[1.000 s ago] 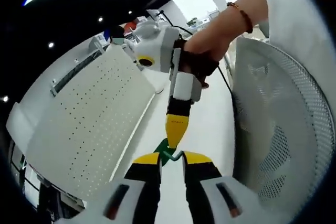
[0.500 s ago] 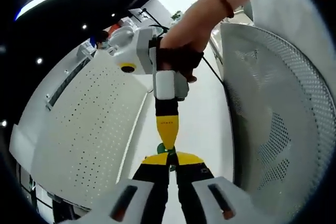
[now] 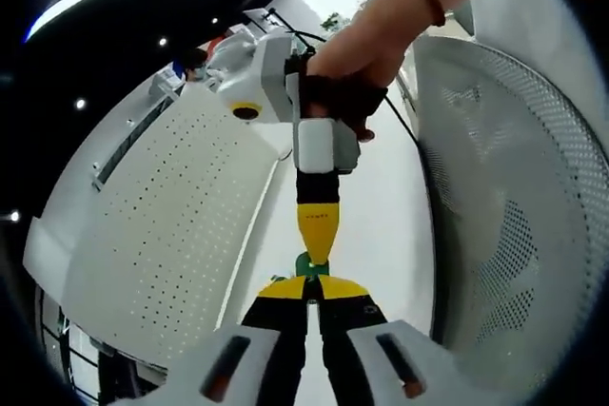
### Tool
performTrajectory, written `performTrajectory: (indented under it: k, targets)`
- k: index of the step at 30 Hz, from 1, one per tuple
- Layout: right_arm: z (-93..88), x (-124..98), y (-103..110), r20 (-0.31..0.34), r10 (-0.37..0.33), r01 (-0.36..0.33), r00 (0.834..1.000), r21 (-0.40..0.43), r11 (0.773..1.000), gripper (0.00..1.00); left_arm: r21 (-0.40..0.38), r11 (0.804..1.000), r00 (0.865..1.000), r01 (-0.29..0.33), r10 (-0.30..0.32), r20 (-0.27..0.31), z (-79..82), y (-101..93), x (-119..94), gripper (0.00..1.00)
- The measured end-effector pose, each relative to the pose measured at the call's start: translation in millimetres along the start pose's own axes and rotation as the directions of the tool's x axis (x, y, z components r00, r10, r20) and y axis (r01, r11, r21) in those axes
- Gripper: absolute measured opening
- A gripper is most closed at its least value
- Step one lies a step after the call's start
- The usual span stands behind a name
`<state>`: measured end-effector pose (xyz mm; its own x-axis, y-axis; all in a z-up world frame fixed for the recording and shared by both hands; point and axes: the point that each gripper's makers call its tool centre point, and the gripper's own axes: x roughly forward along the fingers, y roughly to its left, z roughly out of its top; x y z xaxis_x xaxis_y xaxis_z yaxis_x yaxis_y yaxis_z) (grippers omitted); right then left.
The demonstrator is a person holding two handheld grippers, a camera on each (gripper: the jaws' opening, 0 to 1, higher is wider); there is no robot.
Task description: Insert the hook assembly into the mounting plate slot until the hook locks in place.
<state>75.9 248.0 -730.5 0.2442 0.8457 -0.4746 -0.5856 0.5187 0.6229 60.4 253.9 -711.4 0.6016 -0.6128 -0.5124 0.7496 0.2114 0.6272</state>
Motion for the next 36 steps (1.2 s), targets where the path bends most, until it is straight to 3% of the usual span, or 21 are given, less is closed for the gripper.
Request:
performTrajectory:
  k: [6, 20, 26, 36]
  targets:
    - [-1.5, 0.6, 1.1, -0.002, 0.005, -0.005, 1.0, -0.002, 1.0, 0.0, -0.019, 1.0, 1.0, 0.008, -0.007, 0.008, -0.7, -0.9, -0.7, 0.04]
    - [-5.1, 3.3, 5.3, -0.019, 0.02, -0.02, 1.0, -0.001, 1.0, 0.0, -0.063, 0.998, 0.998, 0.024, -0.027, -0.052, -14.3, -6.3, 3.0, 0.05]
    - [-3.7, 5.1, 3.8, -0.011, -0.007, 0.007, 1.0, 0.008, 1.0, 0.0, -0.102, 0.995, 0.998, 0.024, -0.03, -0.058, -16.5, -7.0, 3.5, 0.08]
    - [-7.3, 10.5, 6.8, -0.018, -0.036, 0.035, 0.999, -0.029, 0.999, 0.0, -0.155, 0.988, 0.997, 0.02, -0.031, -0.071, -20.2, -8.0, 4.7, 0.05]
